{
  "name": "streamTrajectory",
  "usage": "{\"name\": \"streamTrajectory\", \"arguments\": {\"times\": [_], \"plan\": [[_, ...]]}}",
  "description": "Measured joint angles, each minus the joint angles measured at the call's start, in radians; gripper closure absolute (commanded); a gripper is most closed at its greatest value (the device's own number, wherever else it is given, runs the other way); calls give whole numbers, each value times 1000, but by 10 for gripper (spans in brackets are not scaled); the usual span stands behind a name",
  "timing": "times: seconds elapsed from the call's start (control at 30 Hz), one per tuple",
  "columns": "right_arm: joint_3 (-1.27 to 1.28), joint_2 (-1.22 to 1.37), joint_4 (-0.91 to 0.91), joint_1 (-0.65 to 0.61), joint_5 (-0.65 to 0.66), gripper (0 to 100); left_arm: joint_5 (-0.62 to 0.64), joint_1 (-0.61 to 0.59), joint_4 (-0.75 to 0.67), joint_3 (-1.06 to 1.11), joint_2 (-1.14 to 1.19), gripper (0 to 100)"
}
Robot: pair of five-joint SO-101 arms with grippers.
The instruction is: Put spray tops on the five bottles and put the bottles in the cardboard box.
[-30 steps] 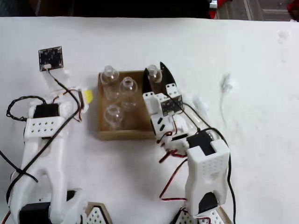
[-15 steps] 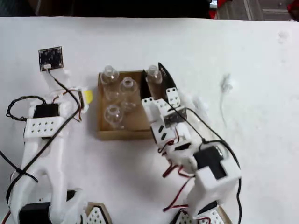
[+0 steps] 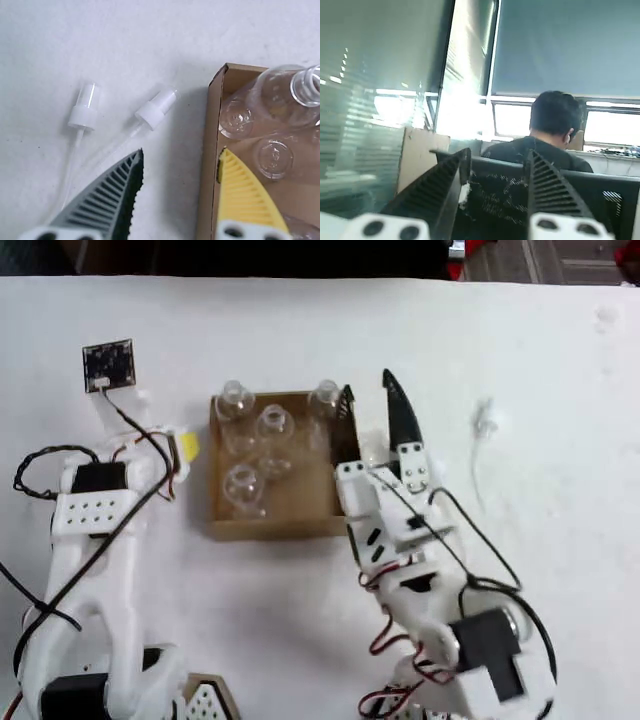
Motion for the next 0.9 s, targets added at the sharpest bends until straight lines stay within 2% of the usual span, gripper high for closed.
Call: {"name": "streamTrajectory", "arguments": {"times": [0.13, 0.27, 0.4, 0.53, 0.6, 0.7, 0.9], "plan": [[23, -133, 0, 126, -207, 847, 0, 0, 0, 0, 0, 775], [26, -284, 72, 322, -482, 847, 0, 0, 0, 0, 0, 775], [14, -430, 316, 502, -796, 847, 0, 0, 0, 0, 0, 775], [-64, -540, 680, 617, -1048, 847, 0, 0, 0, 0, 0, 775], [-115, -565, 876, 641, -1114, 847, 0, 0, 0, 0, 0, 775], [-184, -569, 1123, 647, -1135, 847, 0, 0, 0, 0, 0, 775], [-279, -531, 1323, 643, -1138, 848, 0, 0, 0, 0, 0, 775]]}}
